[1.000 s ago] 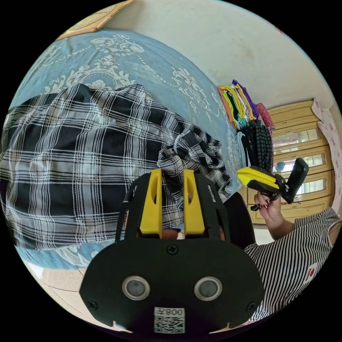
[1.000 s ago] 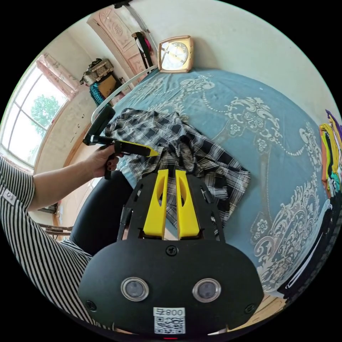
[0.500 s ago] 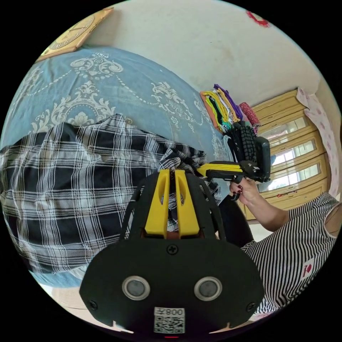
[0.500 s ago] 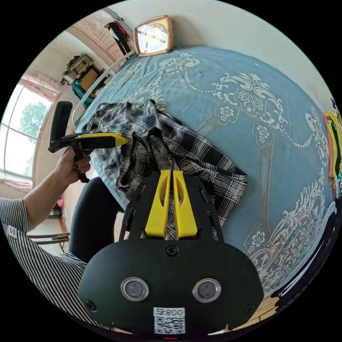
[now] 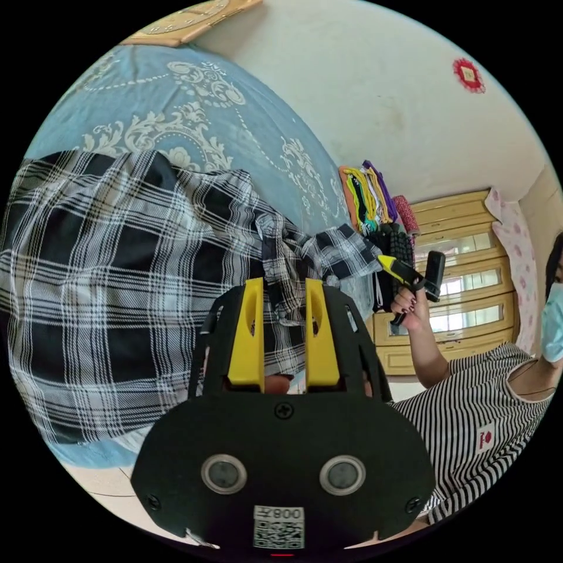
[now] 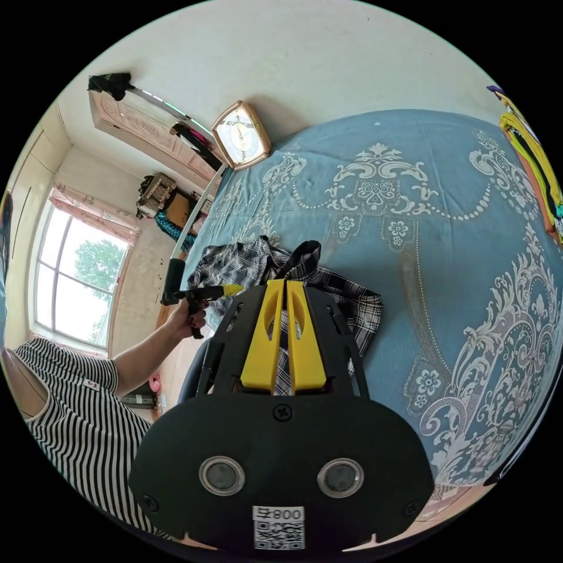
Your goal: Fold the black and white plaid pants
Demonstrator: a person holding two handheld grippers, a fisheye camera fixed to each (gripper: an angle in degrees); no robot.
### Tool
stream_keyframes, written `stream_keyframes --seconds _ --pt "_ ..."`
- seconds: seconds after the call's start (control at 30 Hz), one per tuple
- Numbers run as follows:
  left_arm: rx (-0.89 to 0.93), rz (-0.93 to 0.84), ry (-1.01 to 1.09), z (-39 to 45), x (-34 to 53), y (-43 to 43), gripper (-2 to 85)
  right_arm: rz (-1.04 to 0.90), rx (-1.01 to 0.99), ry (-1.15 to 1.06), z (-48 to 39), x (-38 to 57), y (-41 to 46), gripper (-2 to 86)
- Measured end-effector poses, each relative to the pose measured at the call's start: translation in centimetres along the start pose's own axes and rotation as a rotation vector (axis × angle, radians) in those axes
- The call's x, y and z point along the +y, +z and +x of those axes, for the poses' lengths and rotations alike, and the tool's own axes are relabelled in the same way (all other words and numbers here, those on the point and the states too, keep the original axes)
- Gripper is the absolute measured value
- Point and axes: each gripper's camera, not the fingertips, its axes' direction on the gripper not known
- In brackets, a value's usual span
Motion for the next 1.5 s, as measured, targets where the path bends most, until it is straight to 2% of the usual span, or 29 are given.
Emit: stream_keyframes --seconds 0.2,0.4,0.47,0.6,0.8,0.97,1.0,1.23,1.4,1.5 --pt "-0.23 -0.096 0.068 1.5 1.3 2.9 6.1 -0.009 -0.001 -0.015 -0.4 -1.3 -0.8 0.3" --pt "-0.075 0.077 -0.025 -0.6 4.1 -1.1 3.6 0.081 -0.066 -0.023 -0.8 -2.7 -4.0 0.3" --pt "-0.056 0.106 -0.085 -2.2 5.6 -2.2 3.8 0.155 -0.138 -0.051 -1.8 -3.3 -5.8 0.3" --pt "-0.022 0.108 -0.213 -5.5 8.4 -3.1 6.4 0.17 -0.18 -0.137 -4.3 -4.7 -6.5 0.3" --pt "0.047 0.202 -0.169 -4.0 10.1 -3.5 8.5 -0.035 -0.19 -0.276 -9.2 -6.4 0.6 0.3" --pt "0.159 0.19 -0.131 -2.6 10.0 -1.4 9.9 -0.442 0.057 -0.354 -11.2 -5.5 12.0 0.2" --pt "0.151 0.168 -0.128 -2.3 9.9 -0.7 10.3 -0.464 0.071 -0.359 -11.3 -5.4 12.5 0.2" --pt "0.07 0.056 -0.12 -0.5 9.5 2.3 10.7 -0.409 0.003 -0.32 -11.1 -7.7 10.6 0.6" --pt "0.041 -0.01 -0.133 0.8 8.1 3.9 5.6 -0.386 -0.062 -0.268 -10.4 -8.9 10.0 0.5" --pt "0.003 -0.03 -0.132 1.8 7.4 4.3 3.7 -0.372 -0.017 -0.258 -9.9 -9.7 10.4 0.2"
